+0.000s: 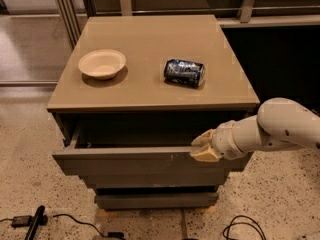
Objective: Open top drawer
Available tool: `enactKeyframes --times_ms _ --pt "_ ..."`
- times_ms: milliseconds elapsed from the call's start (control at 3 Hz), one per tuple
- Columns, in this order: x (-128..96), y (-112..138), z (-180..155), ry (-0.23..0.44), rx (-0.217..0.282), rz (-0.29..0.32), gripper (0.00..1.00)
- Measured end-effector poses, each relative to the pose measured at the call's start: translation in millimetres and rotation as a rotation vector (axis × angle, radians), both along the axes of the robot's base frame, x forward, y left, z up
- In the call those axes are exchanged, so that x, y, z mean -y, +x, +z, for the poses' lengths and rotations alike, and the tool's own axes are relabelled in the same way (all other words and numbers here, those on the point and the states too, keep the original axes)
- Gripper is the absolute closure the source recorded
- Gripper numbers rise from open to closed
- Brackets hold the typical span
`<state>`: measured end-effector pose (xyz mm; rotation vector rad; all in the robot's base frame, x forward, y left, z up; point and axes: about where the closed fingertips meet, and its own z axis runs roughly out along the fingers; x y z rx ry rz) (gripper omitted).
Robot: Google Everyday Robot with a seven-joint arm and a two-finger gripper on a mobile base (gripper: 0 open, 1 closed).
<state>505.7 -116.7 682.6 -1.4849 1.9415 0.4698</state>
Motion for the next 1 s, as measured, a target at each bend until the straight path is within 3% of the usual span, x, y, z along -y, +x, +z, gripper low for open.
enactKeyframes --times_ms 333,667,1000 --pt "0.0 0.0 0.0 0.000 0.000 0.000 0.12" --pt "0.0 0.0 0.0 0.000 0.000 0.000 0.00" --pt "-0.1 0.0 0.0 0.000 0.000 0.000 0.17"
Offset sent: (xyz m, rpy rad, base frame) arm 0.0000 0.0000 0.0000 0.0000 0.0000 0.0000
